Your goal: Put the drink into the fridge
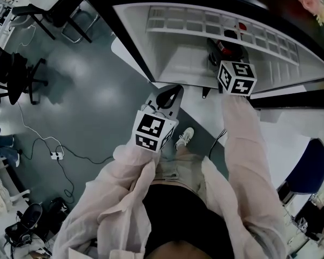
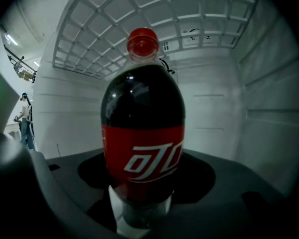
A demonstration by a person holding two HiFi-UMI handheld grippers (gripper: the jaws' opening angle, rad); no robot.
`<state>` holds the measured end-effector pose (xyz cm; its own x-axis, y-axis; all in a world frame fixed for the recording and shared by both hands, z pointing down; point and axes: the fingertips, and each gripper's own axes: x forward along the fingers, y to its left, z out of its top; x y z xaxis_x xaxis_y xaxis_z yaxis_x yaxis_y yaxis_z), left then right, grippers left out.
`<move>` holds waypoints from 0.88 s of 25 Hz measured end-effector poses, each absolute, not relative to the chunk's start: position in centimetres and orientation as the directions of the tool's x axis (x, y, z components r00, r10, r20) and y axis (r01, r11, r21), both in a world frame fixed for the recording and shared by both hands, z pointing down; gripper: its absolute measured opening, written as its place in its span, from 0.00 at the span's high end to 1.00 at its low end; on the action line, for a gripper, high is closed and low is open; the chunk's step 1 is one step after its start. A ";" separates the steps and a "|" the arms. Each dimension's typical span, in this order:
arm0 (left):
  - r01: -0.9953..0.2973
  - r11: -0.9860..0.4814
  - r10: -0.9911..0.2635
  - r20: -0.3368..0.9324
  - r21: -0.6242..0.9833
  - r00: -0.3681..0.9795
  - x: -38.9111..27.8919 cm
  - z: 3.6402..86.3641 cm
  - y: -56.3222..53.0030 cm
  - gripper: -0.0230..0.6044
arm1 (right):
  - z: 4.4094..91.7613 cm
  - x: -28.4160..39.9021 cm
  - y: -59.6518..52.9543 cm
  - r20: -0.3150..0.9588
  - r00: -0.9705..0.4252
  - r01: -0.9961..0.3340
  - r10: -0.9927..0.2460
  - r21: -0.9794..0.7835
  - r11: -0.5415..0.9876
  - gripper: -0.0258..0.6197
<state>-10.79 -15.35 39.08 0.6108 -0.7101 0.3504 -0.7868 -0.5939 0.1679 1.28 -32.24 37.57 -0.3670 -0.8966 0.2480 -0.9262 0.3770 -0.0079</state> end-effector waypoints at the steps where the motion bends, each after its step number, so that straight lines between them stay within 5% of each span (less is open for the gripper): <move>1: -0.785 -0.597 -0.708 0.350 0.168 0.613 -10.8 39.1 -15.4 0.94 | 37.6 1.2 -32.2 0.246 -0.368 -0.925 -0.897 0.000 0.380 0.48; 22: -0.756 -0.633 -0.687 0.329 0.167 0.648 -11.3 38.7 -15.9 0.94 | 38.6 1.7 -31.0 0.213 -0.307 -0.946 -0.928 0.041 0.322 0.42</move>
<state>-11.27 -15.92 38.74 0.6475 -0.6873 0.3292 -0.7563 -0.6327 0.1668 1.69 -30.98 38.61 -0.3065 -0.9278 0.2126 -0.9459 0.3219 0.0412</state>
